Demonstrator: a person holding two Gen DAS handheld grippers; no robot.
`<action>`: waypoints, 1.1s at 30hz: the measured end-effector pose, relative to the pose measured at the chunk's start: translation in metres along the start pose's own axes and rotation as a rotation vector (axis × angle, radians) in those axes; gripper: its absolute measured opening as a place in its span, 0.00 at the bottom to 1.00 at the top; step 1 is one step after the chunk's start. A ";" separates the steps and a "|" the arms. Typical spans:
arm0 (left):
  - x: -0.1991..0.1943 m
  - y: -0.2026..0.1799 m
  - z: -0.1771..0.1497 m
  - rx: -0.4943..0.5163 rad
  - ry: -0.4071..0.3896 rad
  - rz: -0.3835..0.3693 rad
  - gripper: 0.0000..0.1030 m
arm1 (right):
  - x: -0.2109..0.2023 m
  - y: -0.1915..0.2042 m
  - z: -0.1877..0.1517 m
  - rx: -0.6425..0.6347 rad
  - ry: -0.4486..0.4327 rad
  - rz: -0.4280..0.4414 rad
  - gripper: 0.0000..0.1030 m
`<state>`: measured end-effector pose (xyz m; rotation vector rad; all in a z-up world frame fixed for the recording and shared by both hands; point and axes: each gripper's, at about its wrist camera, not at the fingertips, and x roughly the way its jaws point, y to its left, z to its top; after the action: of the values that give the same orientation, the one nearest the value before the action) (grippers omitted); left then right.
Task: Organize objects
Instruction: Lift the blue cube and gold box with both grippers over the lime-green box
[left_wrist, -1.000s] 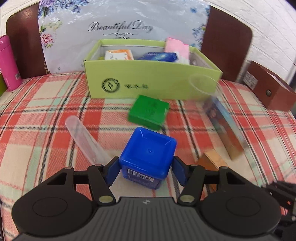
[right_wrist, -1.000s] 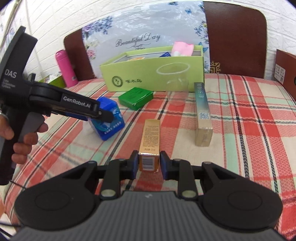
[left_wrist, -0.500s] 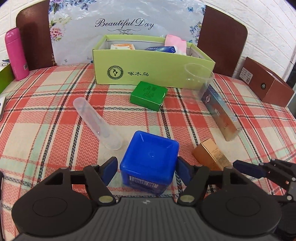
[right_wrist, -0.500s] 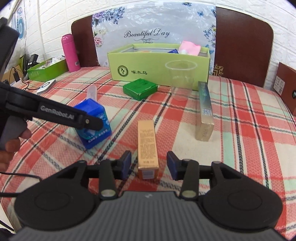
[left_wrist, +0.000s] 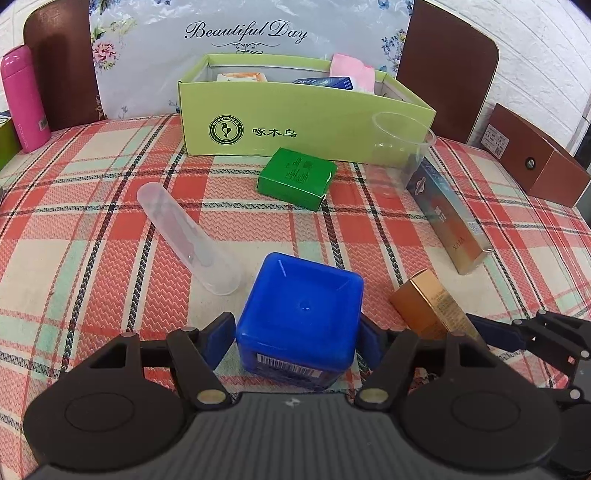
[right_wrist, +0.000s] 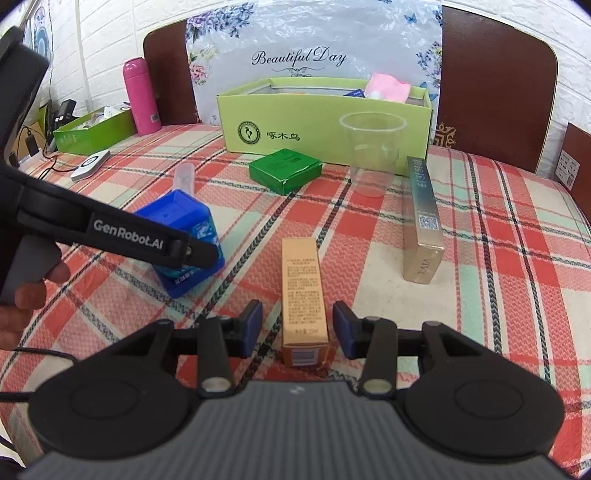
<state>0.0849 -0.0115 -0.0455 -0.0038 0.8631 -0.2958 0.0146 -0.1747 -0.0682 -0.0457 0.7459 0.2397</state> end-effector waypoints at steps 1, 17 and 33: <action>0.000 0.000 0.000 0.002 0.000 0.000 0.70 | 0.000 0.000 0.001 0.000 -0.002 0.000 0.40; -0.014 0.005 0.008 -0.002 -0.027 -0.071 0.61 | 0.003 -0.005 0.009 0.017 0.008 0.096 0.23; -0.028 0.001 0.164 0.011 -0.288 -0.093 0.61 | 0.011 -0.069 0.155 0.057 -0.275 0.047 0.23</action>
<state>0.1907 -0.0222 0.0818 -0.0746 0.5760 -0.3773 0.1415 -0.2205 0.0355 0.0578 0.4803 0.2638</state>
